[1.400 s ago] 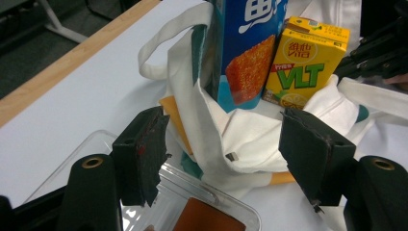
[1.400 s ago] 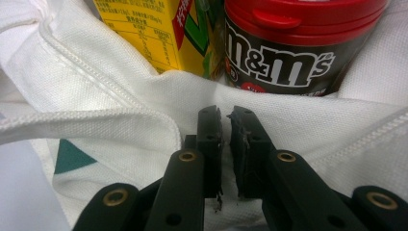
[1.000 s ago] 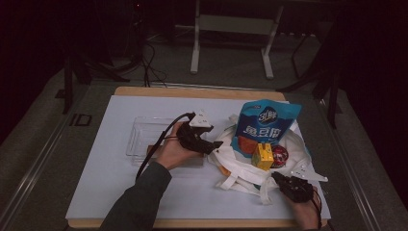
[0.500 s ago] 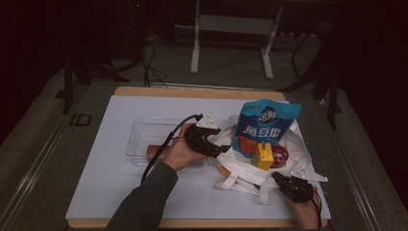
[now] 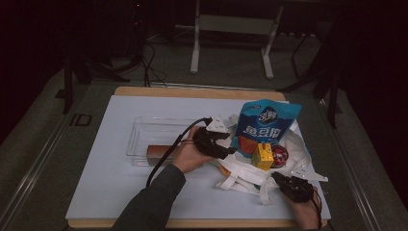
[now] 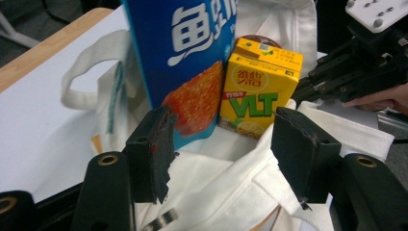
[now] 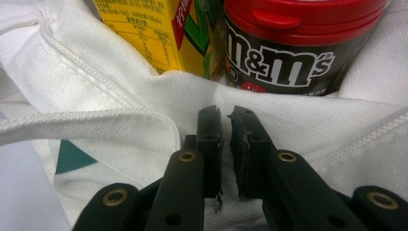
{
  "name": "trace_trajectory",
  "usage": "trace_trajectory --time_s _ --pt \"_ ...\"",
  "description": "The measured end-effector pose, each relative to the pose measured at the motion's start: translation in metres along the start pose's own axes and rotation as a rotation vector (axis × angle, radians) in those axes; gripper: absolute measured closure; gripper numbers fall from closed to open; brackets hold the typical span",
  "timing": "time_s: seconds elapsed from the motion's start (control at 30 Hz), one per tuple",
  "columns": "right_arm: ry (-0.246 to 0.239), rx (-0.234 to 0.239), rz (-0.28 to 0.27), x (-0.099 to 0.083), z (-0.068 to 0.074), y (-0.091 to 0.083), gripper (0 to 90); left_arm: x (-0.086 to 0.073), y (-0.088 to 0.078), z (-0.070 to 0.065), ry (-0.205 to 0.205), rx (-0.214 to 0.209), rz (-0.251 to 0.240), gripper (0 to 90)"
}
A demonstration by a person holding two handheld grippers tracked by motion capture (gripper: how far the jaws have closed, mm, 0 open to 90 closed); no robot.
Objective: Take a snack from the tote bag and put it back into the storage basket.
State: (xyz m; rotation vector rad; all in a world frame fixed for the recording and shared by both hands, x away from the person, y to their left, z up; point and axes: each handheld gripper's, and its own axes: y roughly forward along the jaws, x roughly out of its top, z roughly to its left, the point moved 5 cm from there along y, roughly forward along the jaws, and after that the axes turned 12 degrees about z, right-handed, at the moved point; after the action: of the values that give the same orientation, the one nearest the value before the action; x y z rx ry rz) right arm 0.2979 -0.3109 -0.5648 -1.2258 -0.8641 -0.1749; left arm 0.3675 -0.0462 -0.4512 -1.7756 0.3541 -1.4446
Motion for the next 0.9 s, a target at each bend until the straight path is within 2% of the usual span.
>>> trace_trajectory --time_s 0.1,0.23,0.33,0.77,0.9 --pt "-0.001 -0.001 0.000 0.000 0.000 0.000 82.1 0.002 0.003 -0.002 0.011 0.002 0.006 40.4" --pt "-0.002 0.003 -0.001 0.000 0.000 0.000 80.6 0.008 0.010 -0.009 0.038 -0.036 -0.002 37.8" --pt "-0.004 0.004 -0.001 0.000 0.000 0.000 80.6 0.012 0.014 -0.014 0.056 -0.042 0.003 36.7" --pt "-0.004 0.005 -0.001 0.000 0.000 0.000 80.6 0.023 0.030 -0.022 0.080 -0.051 0.004 34.0" --pt "-0.005 0.004 -0.002 0.000 0.000 0.000 80.6 0.025 0.036 -0.024 0.103 -0.061 0.009 33.6"
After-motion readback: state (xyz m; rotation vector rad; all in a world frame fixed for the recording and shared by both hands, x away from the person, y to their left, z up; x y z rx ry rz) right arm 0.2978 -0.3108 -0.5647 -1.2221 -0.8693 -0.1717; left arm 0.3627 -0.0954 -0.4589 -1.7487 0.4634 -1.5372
